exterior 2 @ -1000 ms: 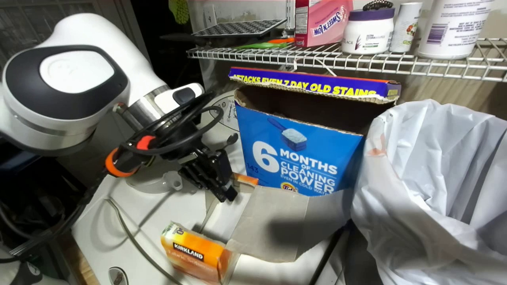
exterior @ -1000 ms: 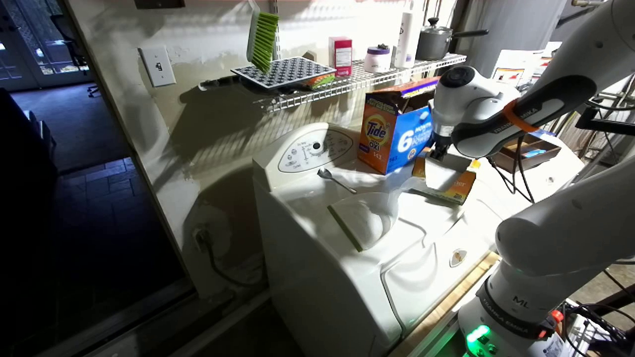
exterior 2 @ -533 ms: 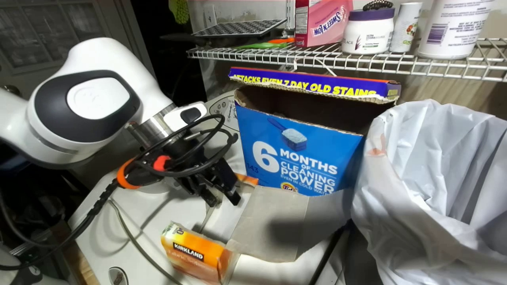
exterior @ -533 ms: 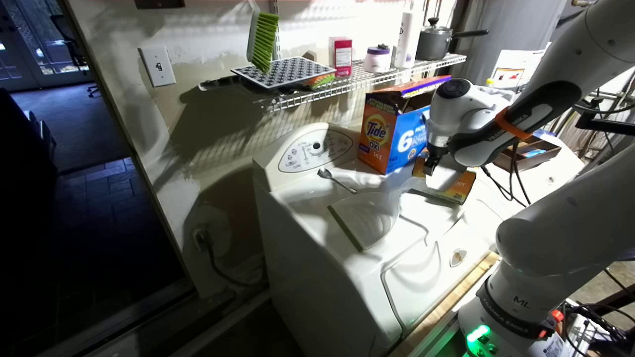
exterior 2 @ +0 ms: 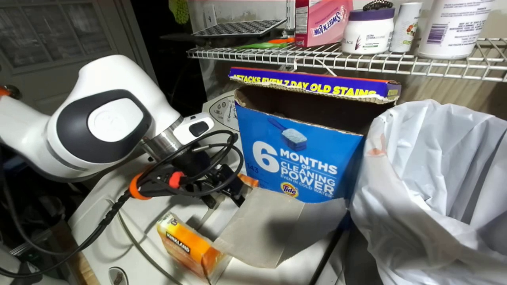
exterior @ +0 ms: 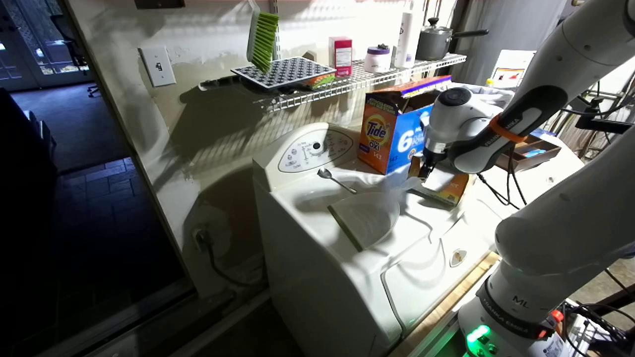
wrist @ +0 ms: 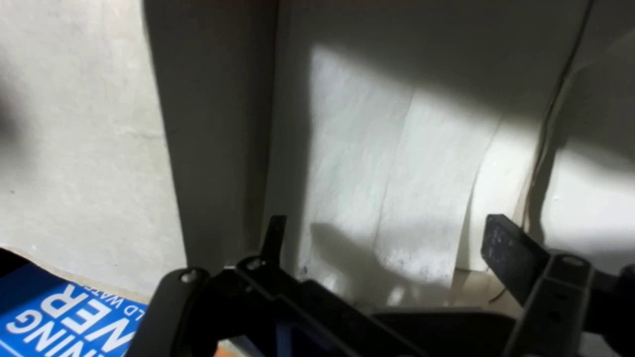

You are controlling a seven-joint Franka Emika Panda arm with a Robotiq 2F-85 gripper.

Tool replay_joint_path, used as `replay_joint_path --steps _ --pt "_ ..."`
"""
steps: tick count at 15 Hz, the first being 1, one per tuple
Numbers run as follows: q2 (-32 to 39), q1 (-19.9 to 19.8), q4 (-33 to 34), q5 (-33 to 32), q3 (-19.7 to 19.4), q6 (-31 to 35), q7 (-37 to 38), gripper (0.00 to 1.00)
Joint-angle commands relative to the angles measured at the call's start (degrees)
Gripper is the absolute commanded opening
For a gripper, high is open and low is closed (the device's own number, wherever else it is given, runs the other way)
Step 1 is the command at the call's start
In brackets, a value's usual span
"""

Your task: Remove one paper towel from the orange box

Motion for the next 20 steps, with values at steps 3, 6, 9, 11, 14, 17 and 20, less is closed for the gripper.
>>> replay_joint_path --steps 3,6,9,11,14,17,20 --pt "5.28 -1.23 2.58 -2.54 0.35 -0.16 3.06 1.00" --pt "6.96 -1.38 3.92 -4.39 0.85 -1.82 5.43 0.74" --pt "7.20 -1.14 4.77 -5.31 0.65 -2.27 6.37 0.53" --pt "6.61 -1.16 5.01 -5.68 0.65 -2.69 6.94 0.39" --pt "5.38 -1.06 5.24 -6.14 0.72 -3.91 7.47 0.18" --pt "4.20 -0.93 5.45 -6.73 0.92 -5.34 8.14 0.01" --pt "2.01 -0.75 4.95 -6.78 1.41 -6.94 8.53 0.00"
